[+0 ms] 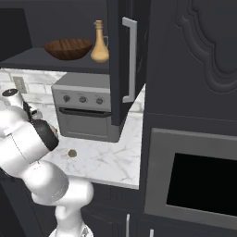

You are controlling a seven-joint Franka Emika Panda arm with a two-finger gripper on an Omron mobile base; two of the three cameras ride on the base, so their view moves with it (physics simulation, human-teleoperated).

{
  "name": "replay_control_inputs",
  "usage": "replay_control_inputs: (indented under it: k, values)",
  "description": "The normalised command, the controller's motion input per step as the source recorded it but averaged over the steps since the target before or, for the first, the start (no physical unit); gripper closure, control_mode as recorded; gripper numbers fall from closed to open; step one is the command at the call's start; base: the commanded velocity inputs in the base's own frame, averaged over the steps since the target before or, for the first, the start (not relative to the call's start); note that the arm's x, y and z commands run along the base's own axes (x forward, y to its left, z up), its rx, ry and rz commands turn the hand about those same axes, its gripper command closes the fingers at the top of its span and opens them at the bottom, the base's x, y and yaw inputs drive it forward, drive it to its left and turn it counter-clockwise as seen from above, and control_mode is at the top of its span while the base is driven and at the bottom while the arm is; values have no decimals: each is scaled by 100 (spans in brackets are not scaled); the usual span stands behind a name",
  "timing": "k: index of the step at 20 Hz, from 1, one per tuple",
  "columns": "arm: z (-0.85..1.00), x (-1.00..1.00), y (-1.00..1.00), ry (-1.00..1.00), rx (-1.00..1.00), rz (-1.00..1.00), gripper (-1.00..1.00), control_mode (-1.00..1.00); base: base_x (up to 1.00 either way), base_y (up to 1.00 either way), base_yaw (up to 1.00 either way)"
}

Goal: Open the cabinet. Place the bowl and condiment on the counter. Then place the lime and garlic on the cutting board.

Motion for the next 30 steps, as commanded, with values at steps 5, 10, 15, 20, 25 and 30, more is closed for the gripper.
replay_control_inputs:
  k: [5,10,15,20,25,30]
  values:
    - [5,-86,-66,0,11,-4,-100,-100,0,0,0]
    - [14,-59,-77,0,9,-1,-100,-100,0,0,0]
    - [9,-19,-84,0,2,0,-100,-100,0,0,0]
    - [-20,8,-56,4,0,-2,-100,-100,0,0,0]
    - [-20,31,-37,2,0,-3,-100,-100,0,0,0]
    - [-12,38,-24,3,-1,-5,-100,-100,0,0,0]
